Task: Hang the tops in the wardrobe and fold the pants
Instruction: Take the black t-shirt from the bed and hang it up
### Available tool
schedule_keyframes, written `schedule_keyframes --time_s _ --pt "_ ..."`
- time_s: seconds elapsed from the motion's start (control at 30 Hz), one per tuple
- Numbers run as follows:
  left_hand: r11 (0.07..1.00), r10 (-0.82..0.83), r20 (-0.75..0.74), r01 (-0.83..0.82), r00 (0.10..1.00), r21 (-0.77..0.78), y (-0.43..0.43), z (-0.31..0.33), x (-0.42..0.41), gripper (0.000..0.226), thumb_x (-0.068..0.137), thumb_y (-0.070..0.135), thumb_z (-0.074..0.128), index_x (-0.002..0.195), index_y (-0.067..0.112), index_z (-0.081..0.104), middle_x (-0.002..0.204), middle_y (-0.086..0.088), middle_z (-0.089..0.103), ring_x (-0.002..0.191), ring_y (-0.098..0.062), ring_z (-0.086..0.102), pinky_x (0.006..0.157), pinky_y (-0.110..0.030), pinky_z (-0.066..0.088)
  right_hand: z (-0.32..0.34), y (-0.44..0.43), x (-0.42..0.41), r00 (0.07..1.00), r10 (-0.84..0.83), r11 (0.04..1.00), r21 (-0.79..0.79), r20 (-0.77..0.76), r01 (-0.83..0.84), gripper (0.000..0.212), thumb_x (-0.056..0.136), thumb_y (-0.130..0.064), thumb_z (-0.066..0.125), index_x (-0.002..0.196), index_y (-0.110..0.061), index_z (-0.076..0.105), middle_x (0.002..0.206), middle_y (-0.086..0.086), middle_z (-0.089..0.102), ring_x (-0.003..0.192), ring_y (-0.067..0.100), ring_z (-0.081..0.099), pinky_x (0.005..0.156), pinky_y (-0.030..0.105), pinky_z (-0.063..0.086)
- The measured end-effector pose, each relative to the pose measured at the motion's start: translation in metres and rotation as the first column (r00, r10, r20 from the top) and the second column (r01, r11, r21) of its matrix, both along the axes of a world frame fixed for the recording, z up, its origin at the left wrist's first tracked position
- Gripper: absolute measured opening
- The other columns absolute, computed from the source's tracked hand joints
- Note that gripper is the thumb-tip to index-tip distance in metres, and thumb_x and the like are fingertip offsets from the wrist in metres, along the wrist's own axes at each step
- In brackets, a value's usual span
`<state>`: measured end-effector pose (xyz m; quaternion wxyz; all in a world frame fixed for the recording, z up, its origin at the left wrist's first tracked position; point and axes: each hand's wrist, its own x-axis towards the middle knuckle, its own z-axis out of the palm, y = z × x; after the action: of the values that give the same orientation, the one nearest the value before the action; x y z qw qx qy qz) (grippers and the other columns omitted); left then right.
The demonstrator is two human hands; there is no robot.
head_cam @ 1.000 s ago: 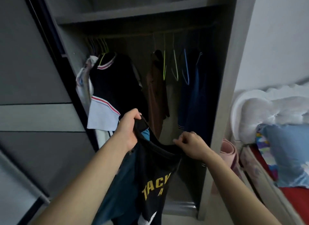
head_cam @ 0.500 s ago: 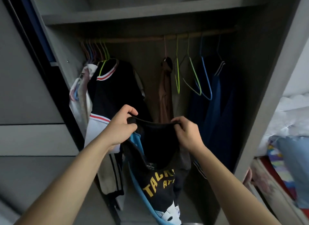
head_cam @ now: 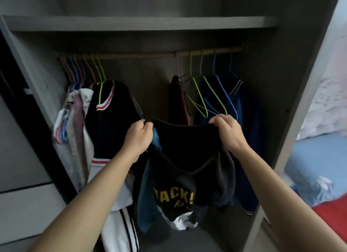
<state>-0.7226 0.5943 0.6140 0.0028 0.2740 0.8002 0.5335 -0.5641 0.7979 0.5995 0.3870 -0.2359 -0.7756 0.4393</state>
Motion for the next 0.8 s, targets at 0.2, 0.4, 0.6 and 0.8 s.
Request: schedule_keyframes --time_s 0.2,0.4,0.6,0.8 --pt "0.975 -0.164 0.209 0.125 0.964 0.185 0.029 -0.003 -0.005 0.032 0.094 0.023 0.044 0.099 -0.007 0.054 0.085 -0.007 0.056 0.081 -0.019 0.054 0.073 -0.036 0.046 0.018 0.021 -0.031 0.999 -0.04 0.998 -0.043 0.022 0.041 0.044 0.087 -0.039 0.058 0.129 -0.026 0.059 0.123 -0.007 0.062 0.115 0.013 0.057 0.104 0.039 0.046" --pt "0.981 -0.108 0.259 0.061 0.96 0.184 0.042 -0.018 -0.024 0.029 0.093 0.023 0.046 0.096 -0.005 0.055 0.085 -0.002 0.05 0.079 -0.016 0.048 0.071 -0.03 0.042 0.037 0.054 -0.094 0.98 -0.072 0.997 0.015 0.184 0.071 0.071 0.094 -0.034 0.059 0.153 -0.013 0.028 0.154 0.008 0.037 0.139 0.024 0.039 0.113 0.036 0.034" --pt "0.992 -0.061 0.241 0.032 0.969 0.124 0.037 -0.026 -0.036 0.03 0.091 0.025 0.048 0.098 -0.003 0.058 0.084 -0.008 0.057 0.081 -0.02 0.055 0.078 -0.034 0.048 0.036 0.077 -0.14 0.996 -0.016 0.998 -0.051 0.093 0.021 0.025 0.097 -0.025 0.047 0.104 -0.011 0.066 0.087 0.007 0.065 0.085 0.029 0.061 0.073 0.038 0.046" --pt "0.995 -0.004 0.229 -0.019 0.973 0.101 0.039 -0.026 -0.033 0.023 0.094 0.021 0.048 0.093 0.007 0.067 0.093 -0.01 0.071 0.091 -0.02 0.066 0.088 -0.039 0.053 0.033 0.06 -0.124 0.991 0.029 0.998 0.052 -0.13 -0.023 0.028 0.104 -0.034 0.045 0.115 -0.016 0.065 0.092 -0.002 0.064 0.076 -0.002 0.053 0.067 0.019 0.039"
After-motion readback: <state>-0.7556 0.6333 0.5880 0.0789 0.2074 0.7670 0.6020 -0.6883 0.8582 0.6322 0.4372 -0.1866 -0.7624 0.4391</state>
